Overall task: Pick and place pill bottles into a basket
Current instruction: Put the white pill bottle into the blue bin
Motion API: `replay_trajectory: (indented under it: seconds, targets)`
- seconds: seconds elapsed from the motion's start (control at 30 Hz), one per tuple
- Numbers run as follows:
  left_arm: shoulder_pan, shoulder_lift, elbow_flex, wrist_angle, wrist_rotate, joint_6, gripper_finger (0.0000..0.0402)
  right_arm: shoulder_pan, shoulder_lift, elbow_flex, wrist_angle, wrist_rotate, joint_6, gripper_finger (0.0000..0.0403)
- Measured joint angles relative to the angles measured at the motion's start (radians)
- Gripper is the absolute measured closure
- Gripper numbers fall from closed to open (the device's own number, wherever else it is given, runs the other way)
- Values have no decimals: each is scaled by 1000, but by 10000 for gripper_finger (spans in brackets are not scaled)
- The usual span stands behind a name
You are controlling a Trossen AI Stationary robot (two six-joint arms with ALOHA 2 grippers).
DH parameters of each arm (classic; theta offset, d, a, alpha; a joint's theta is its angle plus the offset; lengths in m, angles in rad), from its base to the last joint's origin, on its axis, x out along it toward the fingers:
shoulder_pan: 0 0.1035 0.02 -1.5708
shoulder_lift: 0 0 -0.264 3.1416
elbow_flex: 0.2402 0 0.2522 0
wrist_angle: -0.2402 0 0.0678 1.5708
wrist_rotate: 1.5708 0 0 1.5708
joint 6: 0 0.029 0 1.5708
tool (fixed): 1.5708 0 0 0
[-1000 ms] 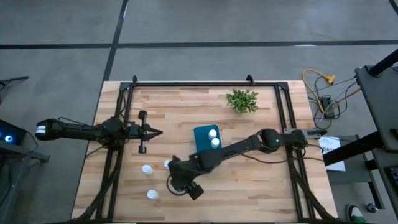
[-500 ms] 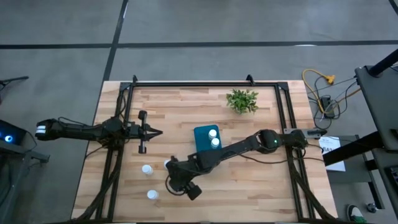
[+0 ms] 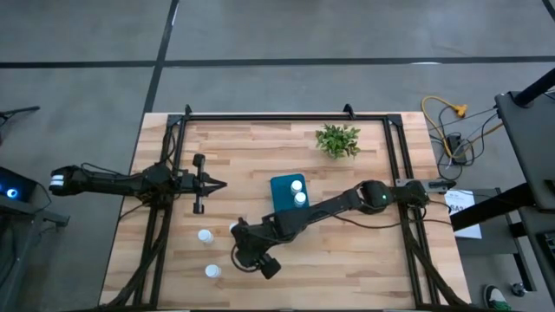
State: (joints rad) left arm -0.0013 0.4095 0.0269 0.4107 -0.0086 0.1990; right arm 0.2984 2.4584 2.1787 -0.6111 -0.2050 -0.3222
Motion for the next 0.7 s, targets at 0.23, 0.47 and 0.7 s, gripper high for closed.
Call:
replay_trajectory:
  seconds: [0.23, 0.47, 0.7]
  targets:
    - [0, 2, 0, 0, 0, 0, 402, -1, 0, -31, 47, -13, 0, 200]
    - [0, 2, 0, 0, -4, 1, 402, -7, 0, -41, 47, -13, 4, 200]
    - [0, 2, 0, 0, -5, 1, 402, -11, 0, -41, 39, -13, 8, 200]
